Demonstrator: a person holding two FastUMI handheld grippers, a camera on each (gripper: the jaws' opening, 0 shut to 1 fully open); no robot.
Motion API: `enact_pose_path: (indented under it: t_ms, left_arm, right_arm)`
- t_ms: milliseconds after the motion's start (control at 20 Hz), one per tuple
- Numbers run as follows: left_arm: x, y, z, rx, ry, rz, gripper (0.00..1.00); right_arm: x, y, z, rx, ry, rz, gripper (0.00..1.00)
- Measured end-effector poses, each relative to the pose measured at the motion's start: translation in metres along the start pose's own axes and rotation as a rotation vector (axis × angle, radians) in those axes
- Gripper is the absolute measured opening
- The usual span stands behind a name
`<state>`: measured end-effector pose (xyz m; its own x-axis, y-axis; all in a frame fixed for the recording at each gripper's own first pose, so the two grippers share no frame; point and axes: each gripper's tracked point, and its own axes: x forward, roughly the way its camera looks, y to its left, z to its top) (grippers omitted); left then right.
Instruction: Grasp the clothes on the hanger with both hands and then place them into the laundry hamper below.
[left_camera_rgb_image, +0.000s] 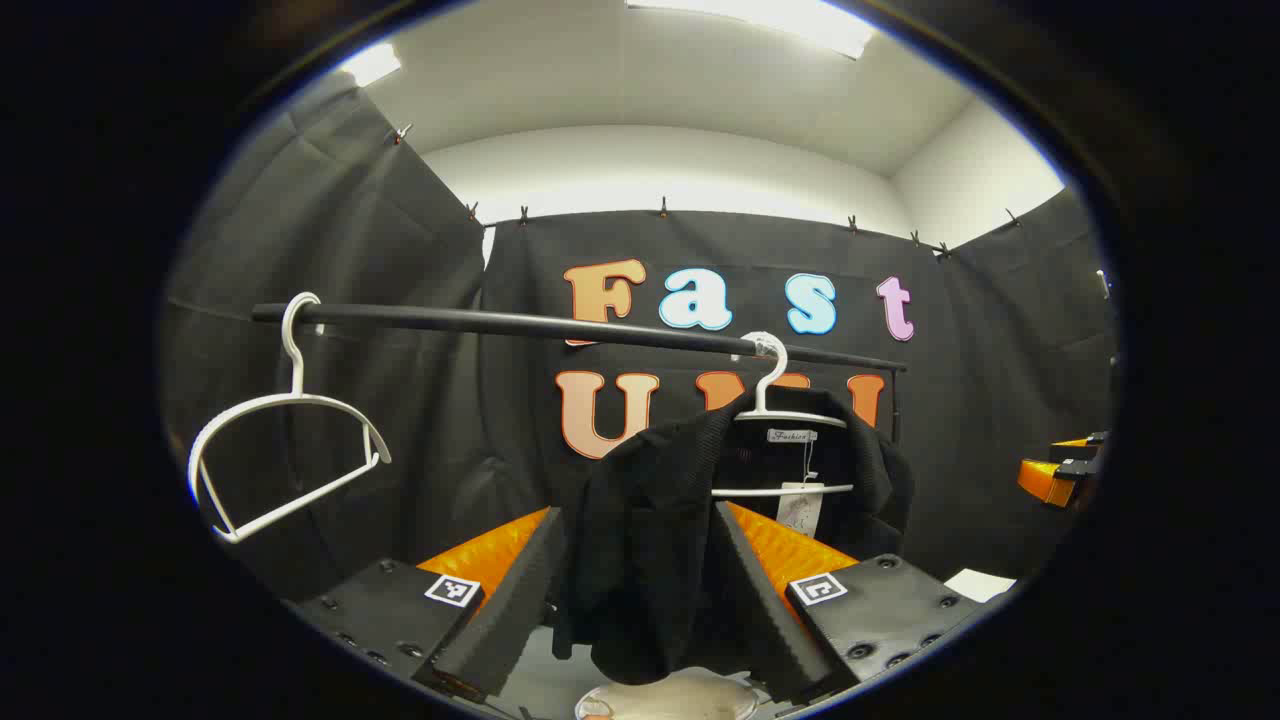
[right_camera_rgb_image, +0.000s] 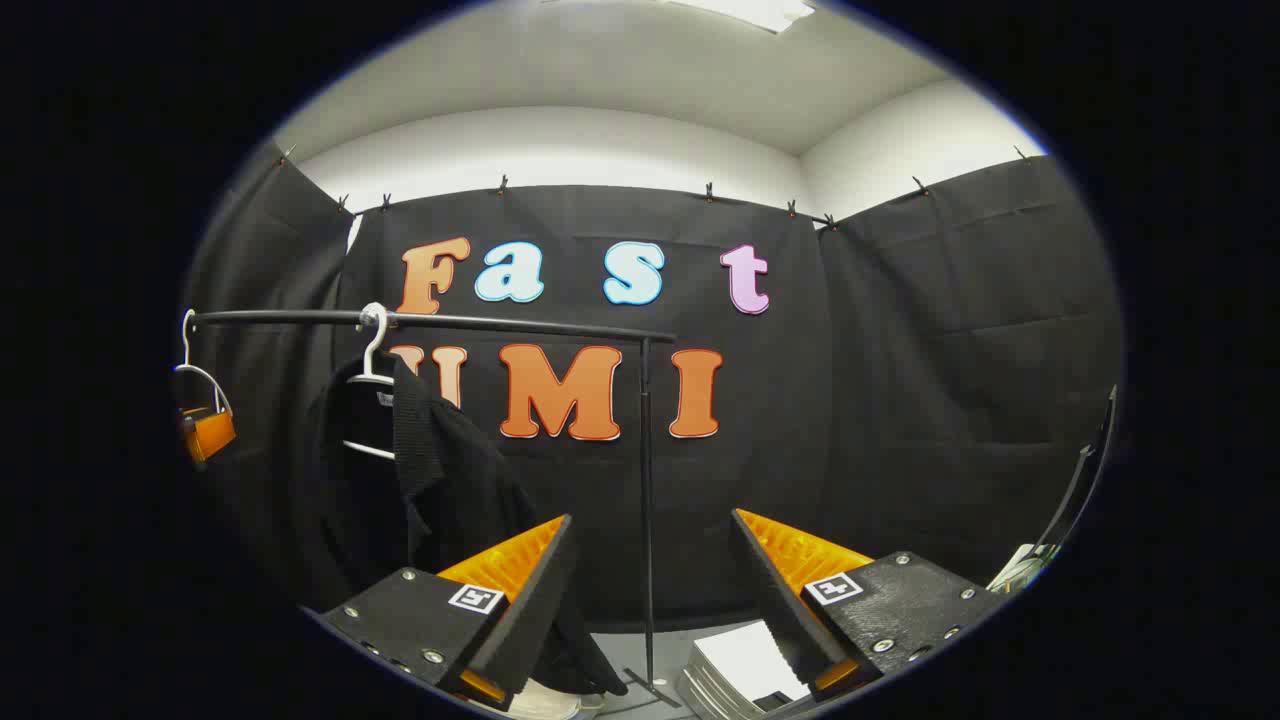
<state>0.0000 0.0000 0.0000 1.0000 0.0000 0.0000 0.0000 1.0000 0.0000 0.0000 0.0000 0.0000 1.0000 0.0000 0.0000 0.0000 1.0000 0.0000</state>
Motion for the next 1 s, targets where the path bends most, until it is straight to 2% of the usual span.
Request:
enact_pose_path:
  t_ms: [50,500,650,700,950,1000]
  left_arm:
    - [-0.001,0.0,0.0,-0.009,-0.001,0.004,0.93]
    - [-0.001,-0.004,-0.007,-0.035,0.01,0.005,0.93]
    - [0.004,-0.01,-0.011,-0.068,0.002,0.009,0.96]
    - [0.009,-0.013,-0.005,-0.069,-0.007,0.029,0.97]
    - [0.007,-0.016,0.007,-0.014,-0.014,0.127,0.96]
    - [0.002,-0.017,0.005,-0.014,-0.01,0.14,0.92]
  right_arm:
    - [0.0,0.003,0.001,-0.005,-0.001,0.003,0.94]
    - [0.006,0.01,0.001,-0.033,-0.004,0.023,0.94]
    - [0.017,0.017,0.0,-0.038,-0.01,0.075,0.94]
    - [0.021,0.018,0.001,-0.039,-0.01,0.095,1.0]
    - [0.041,0.026,-0.004,-0.015,0.017,0.203,1.0]
    - [0.044,0.027,-0.007,-0.009,0.025,0.217,1.0]
